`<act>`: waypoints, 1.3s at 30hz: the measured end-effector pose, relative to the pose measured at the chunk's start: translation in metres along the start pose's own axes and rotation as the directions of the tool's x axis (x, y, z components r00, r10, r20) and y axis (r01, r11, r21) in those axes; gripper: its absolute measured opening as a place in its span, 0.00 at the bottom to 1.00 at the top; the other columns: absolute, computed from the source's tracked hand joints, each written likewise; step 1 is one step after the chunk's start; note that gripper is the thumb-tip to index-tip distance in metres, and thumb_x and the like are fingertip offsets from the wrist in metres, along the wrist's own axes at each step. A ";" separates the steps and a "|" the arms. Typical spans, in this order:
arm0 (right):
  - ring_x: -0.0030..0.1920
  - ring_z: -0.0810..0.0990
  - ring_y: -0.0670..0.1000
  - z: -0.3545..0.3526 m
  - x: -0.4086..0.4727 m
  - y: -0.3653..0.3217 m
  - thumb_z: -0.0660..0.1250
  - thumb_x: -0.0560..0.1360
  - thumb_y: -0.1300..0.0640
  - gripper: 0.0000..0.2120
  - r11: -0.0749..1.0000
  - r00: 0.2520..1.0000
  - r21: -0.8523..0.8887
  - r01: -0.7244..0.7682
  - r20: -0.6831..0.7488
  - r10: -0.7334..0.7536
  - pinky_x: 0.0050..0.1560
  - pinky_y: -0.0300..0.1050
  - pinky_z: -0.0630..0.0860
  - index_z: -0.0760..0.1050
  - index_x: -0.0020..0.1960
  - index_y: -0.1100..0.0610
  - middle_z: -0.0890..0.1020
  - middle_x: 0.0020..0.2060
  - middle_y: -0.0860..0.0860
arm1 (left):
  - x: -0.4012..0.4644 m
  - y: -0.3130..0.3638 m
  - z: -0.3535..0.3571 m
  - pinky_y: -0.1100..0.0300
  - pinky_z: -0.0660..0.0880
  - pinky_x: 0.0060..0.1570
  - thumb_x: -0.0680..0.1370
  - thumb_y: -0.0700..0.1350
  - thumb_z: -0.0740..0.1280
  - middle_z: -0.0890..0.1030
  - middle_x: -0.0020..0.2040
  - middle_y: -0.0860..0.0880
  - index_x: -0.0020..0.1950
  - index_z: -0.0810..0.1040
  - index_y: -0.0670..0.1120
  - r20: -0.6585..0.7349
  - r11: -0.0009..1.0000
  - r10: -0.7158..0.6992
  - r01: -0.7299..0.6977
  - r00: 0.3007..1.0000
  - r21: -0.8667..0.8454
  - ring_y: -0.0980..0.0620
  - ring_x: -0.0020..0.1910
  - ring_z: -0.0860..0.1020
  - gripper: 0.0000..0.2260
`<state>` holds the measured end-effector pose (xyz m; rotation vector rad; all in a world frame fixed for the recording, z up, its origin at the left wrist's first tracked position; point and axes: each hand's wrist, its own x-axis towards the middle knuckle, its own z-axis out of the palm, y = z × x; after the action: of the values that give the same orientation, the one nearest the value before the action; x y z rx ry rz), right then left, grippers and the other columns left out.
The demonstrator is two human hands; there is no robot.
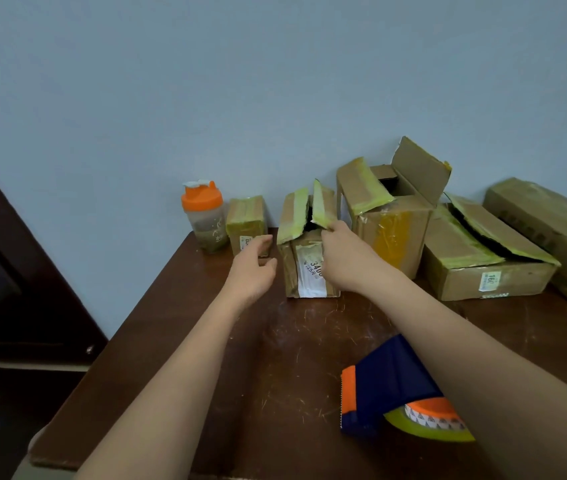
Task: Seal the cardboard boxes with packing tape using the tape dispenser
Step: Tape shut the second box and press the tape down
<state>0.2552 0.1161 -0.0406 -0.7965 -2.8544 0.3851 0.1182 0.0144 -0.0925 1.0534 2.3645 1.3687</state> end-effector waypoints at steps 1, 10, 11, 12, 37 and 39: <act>0.60 0.72 0.54 -0.002 -0.004 -0.003 0.60 0.77 0.66 0.03 1.000 1.000 0.021 0.009 0.001 -0.009 0.56 0.49 0.75 0.68 0.48 0.59 0.69 0.63 0.59 | -0.004 0.008 -0.001 0.58 0.71 0.63 0.81 0.37 0.62 0.71 0.71 0.48 0.74 0.67 0.47 0.016 0.996 -0.006 0.007 1.000 -0.084 0.52 0.68 0.72 0.21; 0.61 0.75 0.57 -0.007 -0.057 -0.017 0.60 0.73 0.69 0.17 0.973 0.994 0.229 0.015 -0.113 0.011 0.60 0.48 0.74 0.75 0.61 0.66 0.72 0.63 0.57 | -0.063 0.037 -0.033 0.61 0.80 0.42 0.81 0.44 0.64 0.82 0.47 0.47 0.62 0.76 0.43 -0.064 0.919 -0.190 0.154 0.980 -0.363 0.54 0.36 0.81 0.11; 0.61 0.75 0.57 -0.006 -0.064 -0.018 0.60 0.72 0.69 0.17 0.963 0.991 0.266 0.031 -0.133 0.005 0.61 0.47 0.74 0.76 0.60 0.66 0.73 0.62 0.56 | -0.072 0.035 -0.036 0.62 0.79 0.37 0.81 0.43 0.64 0.82 0.46 0.46 0.61 0.77 0.42 -0.105 0.922 -0.205 0.156 0.973 -0.355 0.55 0.33 0.80 0.10; 0.62 0.75 0.56 -0.005 -0.072 -0.021 0.60 0.72 0.69 0.18 0.952 0.988 0.303 0.047 -0.151 -0.001 0.62 0.44 0.72 0.77 0.61 0.66 0.74 0.63 0.55 | -0.082 0.033 -0.038 0.63 0.77 0.33 0.81 0.43 0.64 0.82 0.43 0.45 0.58 0.78 0.41 -0.152 0.919 -0.230 0.164 0.961 -0.358 0.55 0.30 0.80 0.09; 0.42 0.74 0.44 0.053 -0.117 -0.046 0.63 0.78 0.57 0.14 0.634 0.952 0.773 0.014 -0.204 0.228 0.38 0.33 0.67 0.78 0.62 0.47 0.78 0.54 0.54 | -0.176 -0.008 -0.052 0.53 0.64 0.63 0.79 0.56 0.63 0.63 0.63 0.48 0.62 0.76 0.51 -0.437 0.933 0.037 0.125 0.899 0.336 0.48 0.64 0.61 0.16; 0.39 0.74 0.43 0.053 -0.114 -0.047 0.63 0.79 0.59 0.15 0.628 0.945 0.778 0.011 -0.212 0.247 0.35 0.30 0.67 0.78 0.63 0.51 0.78 0.56 0.54 | -0.174 -0.008 -0.058 0.52 0.64 0.64 0.79 0.53 0.65 0.64 0.63 0.47 0.55 0.79 0.51 -0.503 0.924 0.058 0.145 0.863 0.355 0.47 0.64 0.63 0.10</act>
<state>0.3181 0.0067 -0.0867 -0.7541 -2.0088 1.2772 0.2108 -0.1443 -0.0955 0.7725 3.1236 1.3216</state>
